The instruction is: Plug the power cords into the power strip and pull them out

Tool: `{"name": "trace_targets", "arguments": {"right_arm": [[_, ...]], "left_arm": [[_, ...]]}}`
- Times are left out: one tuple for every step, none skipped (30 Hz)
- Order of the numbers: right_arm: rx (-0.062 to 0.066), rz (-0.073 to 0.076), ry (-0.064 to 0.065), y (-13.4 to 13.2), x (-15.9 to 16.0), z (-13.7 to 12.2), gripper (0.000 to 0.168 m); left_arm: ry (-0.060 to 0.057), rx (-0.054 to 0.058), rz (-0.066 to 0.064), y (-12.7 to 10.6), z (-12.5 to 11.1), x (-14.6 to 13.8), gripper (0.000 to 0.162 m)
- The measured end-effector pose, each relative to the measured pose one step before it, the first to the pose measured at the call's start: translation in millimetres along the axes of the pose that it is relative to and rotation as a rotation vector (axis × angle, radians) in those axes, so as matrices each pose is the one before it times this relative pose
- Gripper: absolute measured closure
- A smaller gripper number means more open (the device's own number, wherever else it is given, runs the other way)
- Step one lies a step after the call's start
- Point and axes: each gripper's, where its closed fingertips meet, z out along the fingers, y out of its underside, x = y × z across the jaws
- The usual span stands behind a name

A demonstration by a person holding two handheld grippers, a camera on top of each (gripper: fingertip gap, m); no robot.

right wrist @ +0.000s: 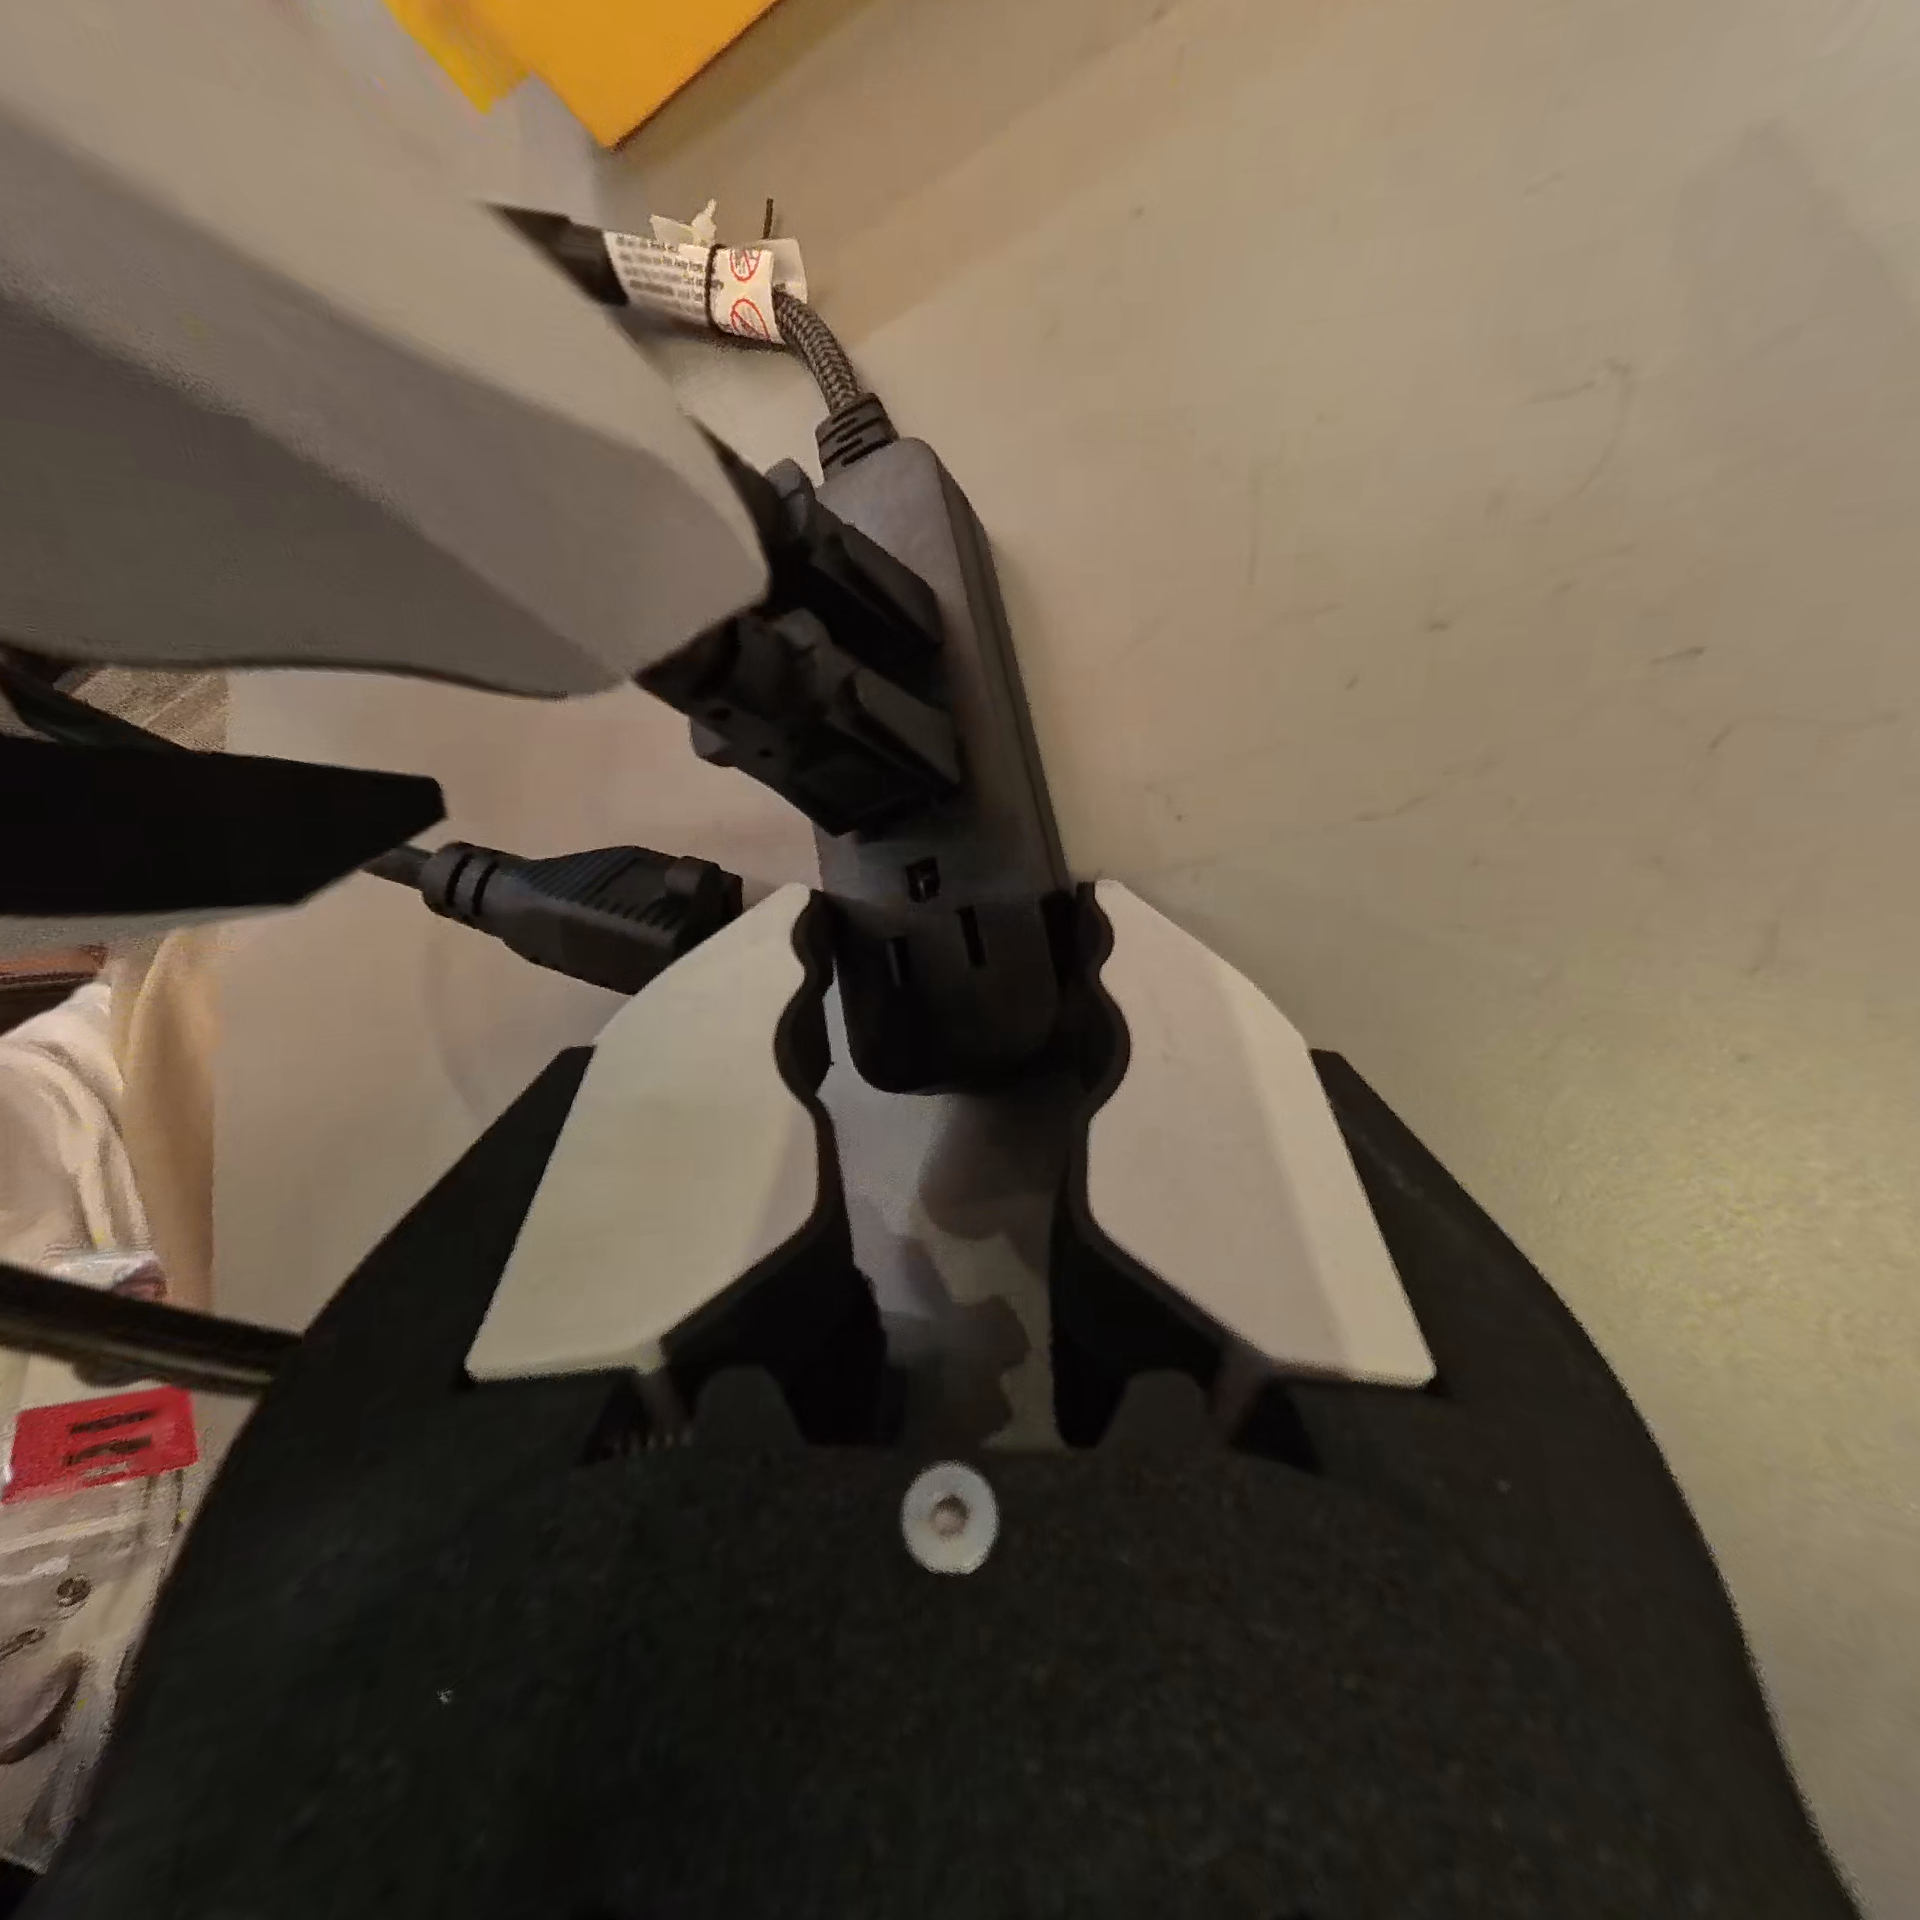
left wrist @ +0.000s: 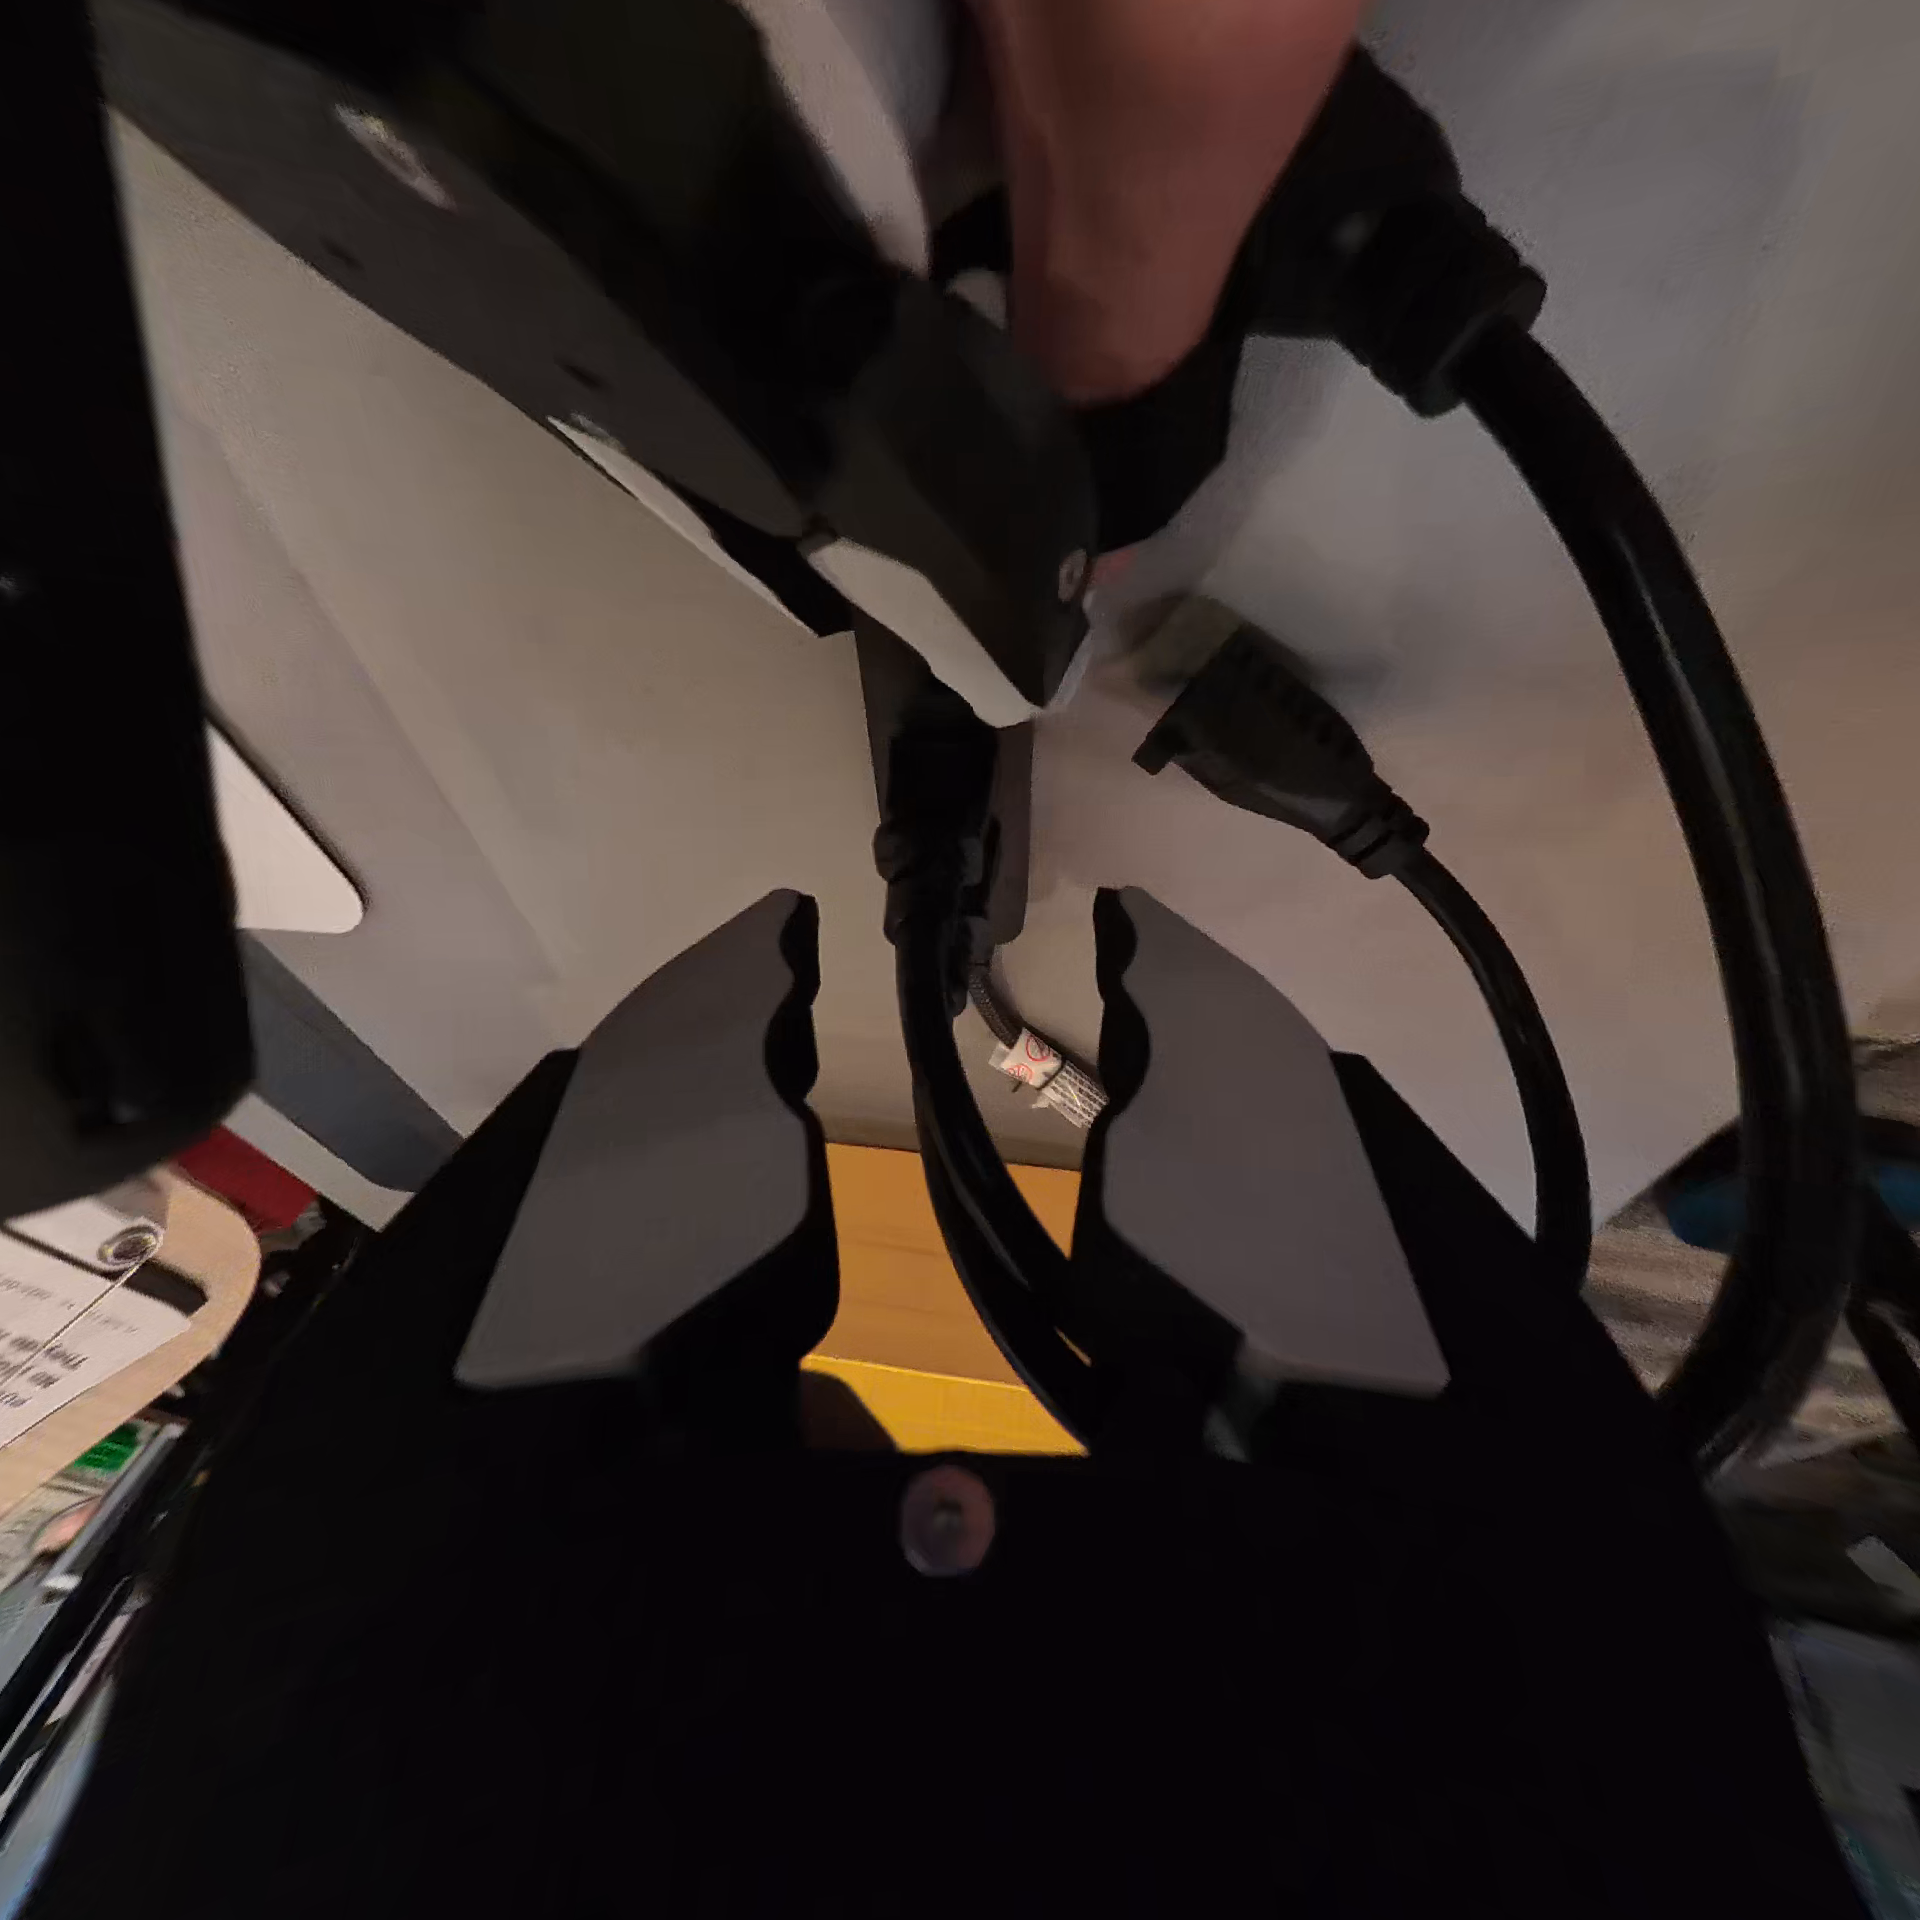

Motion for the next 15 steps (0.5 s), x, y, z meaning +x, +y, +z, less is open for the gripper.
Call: {"name": "trace_targets", "arguments": {"right_arm": [[0.0001,-0.0044,0.0008,0.16,-0.44,0.08,0.124],[-0.0003,0.0004,0.0005,0.04,-0.09,0.05,0.124],[-0.0007,-0.0006,-0.0007,0.16,-0.25,0.02,0.124],[-0.0028,0.0013,-0.0036,0.09,-0.15,0.10,0.123],[-0.0020,0.0022,-0.0044,0.04,-0.16,0.00,0.123],[-0.0008,-0.0003,-0.0019,0.06,-0.26,0.01,0.124],[0.0008,-0.0019,0.0018,0.02,-0.15,0.13,0.124],[0.0016,-0.0030,0.0048,0.02,-0.23,0.12,0.124],[0.0030,0.0002,0.0032,-0.12,-0.01,-0.08,0.123],[0.0020,0.0019,0.0018,-0.21,0.01,0.14,0.123],[-0.0015,0.0002,0.0004,0.10,-0.17,0.11,0.123],[-0.0014,0.0007,-0.0008,0.02,-0.15,0.05,0.123],[-0.0004,-0.0006,-0.0010,0.05,-0.08,-0.03,0.123],[-0.0005,0.0003,-0.0001,0.01,-0.07,0.04,0.123],[0.0006,-0.0008,0.0004,-0.01,-0.09,0.11,0.123]], "left_arm": [[-0.0279,0.0090,0.0032,0.84,0.97,0.11,0.114],[-0.0337,0.0017,0.0009,2.50,3.11,-0.94,0.115],[-0.0248,-0.0106,-0.0010,4.83,5.63,-0.06,0.116],[-0.0085,-0.0082,-0.0060,4.37,7.01,1.42,0.124],[-0.0168,0.0072,-0.0082,1.79,6.12,-1.12,0.130],[-0.0285,0.0178,-0.0063,-0.03,4.04,-4.55,0.140],[0.0053,0.0227,-0.0110,-1.20,1.94,-1.68,0.137],[0.0259,0.0245,-0.0313,-1.63,1.16,-0.08,0.133],[0.0208,0.0283,-0.0376,-1.90,1.36,-0.45,0.132],[0.0120,0.0361,-0.0238,-2.72,0.76,-0.19,0.132],[0.0036,0.0292,-0.0029,-2.50,0.95,0.61,0.133],[-0.0041,0.0170,0.0181,-1.80,0.90,0.82,0.134],[-0.0102,0.0124,0.0309,-1.80,0.36,0.13,0.135],[0.0001,0.0081,0.0339,-1.13,0.16,1.21,0.138],[0.0045,0.0052,0.0170,-0.66,0.33,0.77,0.139]]}}
